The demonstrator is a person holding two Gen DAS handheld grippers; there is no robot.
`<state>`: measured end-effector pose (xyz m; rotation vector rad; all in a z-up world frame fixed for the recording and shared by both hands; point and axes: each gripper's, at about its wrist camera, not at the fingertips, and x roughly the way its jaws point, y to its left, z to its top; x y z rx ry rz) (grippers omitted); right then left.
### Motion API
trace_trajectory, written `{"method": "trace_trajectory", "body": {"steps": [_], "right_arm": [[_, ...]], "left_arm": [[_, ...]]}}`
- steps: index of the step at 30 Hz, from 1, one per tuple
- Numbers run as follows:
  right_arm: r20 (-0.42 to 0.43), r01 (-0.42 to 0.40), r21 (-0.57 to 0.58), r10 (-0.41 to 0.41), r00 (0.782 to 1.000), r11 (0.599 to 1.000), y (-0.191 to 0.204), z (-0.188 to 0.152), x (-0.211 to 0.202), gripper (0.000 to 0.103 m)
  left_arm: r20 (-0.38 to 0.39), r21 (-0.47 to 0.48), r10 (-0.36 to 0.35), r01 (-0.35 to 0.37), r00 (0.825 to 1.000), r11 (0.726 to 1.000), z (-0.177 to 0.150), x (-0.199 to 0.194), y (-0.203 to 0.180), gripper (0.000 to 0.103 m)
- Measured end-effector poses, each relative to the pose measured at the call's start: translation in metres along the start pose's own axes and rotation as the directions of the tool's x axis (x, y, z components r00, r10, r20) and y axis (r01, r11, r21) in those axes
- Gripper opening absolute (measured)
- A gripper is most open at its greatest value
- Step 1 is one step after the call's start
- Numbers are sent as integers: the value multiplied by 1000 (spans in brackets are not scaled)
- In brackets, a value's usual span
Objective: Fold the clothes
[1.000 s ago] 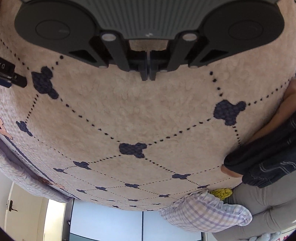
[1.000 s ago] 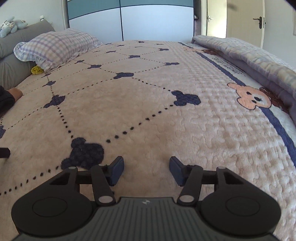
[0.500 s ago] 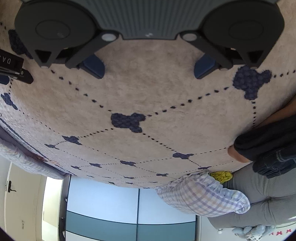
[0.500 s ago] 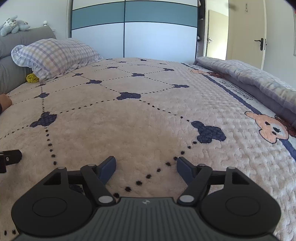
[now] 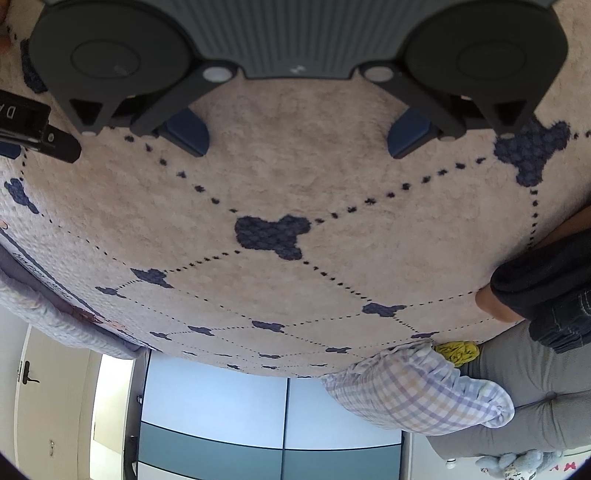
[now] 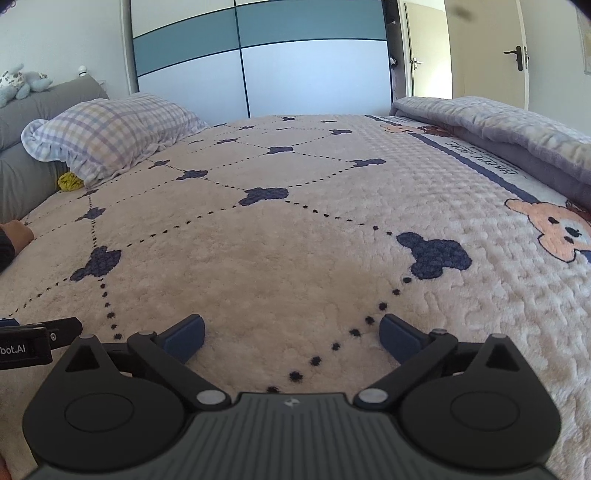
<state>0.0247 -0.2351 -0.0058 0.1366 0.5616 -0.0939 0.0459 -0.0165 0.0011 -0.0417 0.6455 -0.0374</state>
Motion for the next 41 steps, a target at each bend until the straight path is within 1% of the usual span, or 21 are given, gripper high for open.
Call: {"method": "trace_trajectory", "body": {"steps": [4,7,9,12,14,18,31,41], "right_arm": [[-6,26,-36,-26,1000,999,7,-1,1,103],[9,46,-37,-46,999,998,8,-2,-1,103],[29,73,-35,-72,997,997,9,-3,-3,103],[69,128,-39,-125,990,991,12,-5,-8,103],[65,120,-37,-118,991,992,11,-4,-7,103],[55,110,-16,-109,993,994,7,-3,-6,103],[90,147,-48,-143,986,988,16,-6,-10,103],[104,152,-33,-147,984,988,15,-6,-12,103]], "left_arm": [[7,-32,-21,21,1000,999,0,1,6,103],[11,-62,-32,32,999,998,2,3,10,103],[5,-59,-22,23,1000,998,3,5,9,103],[-10,-18,13,-13,1000,1000,5,9,1,103],[-13,-8,22,-22,1000,1000,5,10,-1,103],[-12,-23,12,-12,1000,1000,5,10,3,103],[-11,-48,17,-18,1000,999,8,13,3,103],[-1,-43,14,-14,1000,999,5,9,3,103]]}}
